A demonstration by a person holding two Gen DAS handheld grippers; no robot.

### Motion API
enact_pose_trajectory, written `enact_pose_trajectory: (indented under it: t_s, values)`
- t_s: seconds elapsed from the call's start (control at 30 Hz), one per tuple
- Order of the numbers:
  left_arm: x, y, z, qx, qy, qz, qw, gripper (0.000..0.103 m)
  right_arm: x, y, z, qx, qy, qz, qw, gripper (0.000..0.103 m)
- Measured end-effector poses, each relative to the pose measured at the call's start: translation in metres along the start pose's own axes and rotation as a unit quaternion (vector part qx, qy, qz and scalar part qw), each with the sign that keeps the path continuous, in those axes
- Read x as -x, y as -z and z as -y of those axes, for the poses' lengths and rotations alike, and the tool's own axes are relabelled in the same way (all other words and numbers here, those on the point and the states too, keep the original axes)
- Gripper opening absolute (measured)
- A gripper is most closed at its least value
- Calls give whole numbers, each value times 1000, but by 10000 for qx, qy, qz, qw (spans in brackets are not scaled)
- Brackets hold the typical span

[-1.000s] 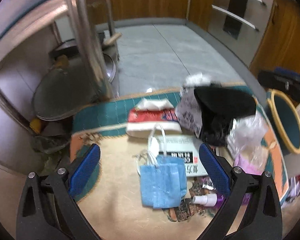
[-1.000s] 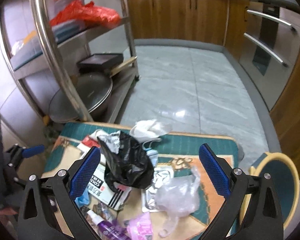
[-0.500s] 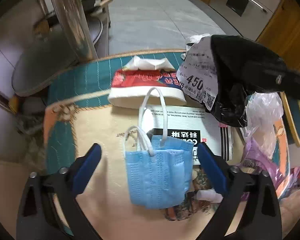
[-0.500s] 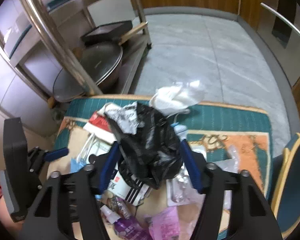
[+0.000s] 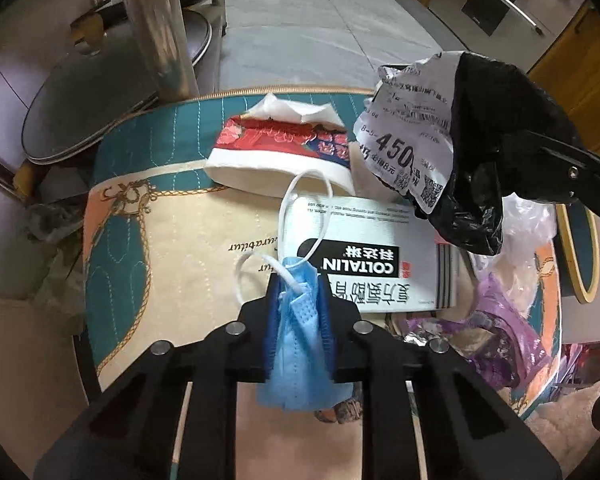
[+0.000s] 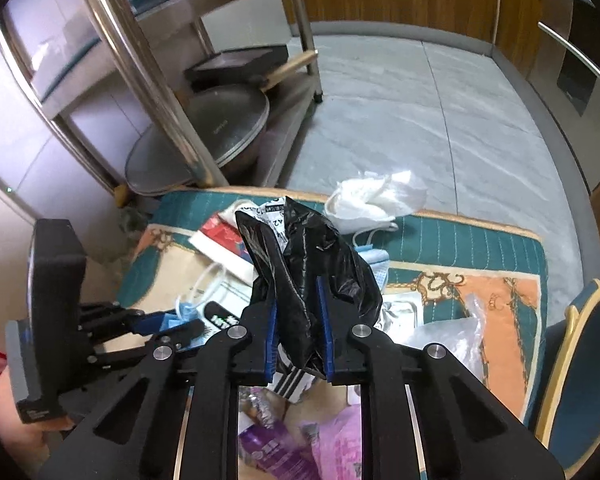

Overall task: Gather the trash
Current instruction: 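Grasp the black plastic bag with right gripper while left gripper grasps the blue mask, then carry the bag and mask over the bin and open both grippers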

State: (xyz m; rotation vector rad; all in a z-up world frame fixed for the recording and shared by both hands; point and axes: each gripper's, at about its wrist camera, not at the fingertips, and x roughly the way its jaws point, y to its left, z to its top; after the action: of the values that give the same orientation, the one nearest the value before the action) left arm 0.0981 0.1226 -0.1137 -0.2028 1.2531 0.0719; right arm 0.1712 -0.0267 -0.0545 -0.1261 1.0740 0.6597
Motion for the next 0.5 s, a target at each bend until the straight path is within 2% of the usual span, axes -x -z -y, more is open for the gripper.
enact_pose_trajectory:
  t_s: [0.13, 0.23, 0.37, 0.47, 0.5]
  values:
    - [25, 4, 8, -97, -379, 241, 9989, 16, 20, 4, -1, 56, -39, 200, 9998, 18]
    - [44, 3, 11, -50, -490, 507, 9975, 16, 36, 5, -1, 63, -53, 371, 9993, 18]
    - [75, 8, 22, -34, -457, 1062, 9933, 16, 60, 11, 5, 48, -24, 626, 9980, 18]
    - [92, 13, 30, -121, -452, 1288, 9906, 16, 77, 17, 10, 0, -60, 760, 9971, 18]
    - [87, 6, 31, -147, -454, 1347, 9897, 16, 85, 20, 12, 15, -39, 835, 9965, 18]
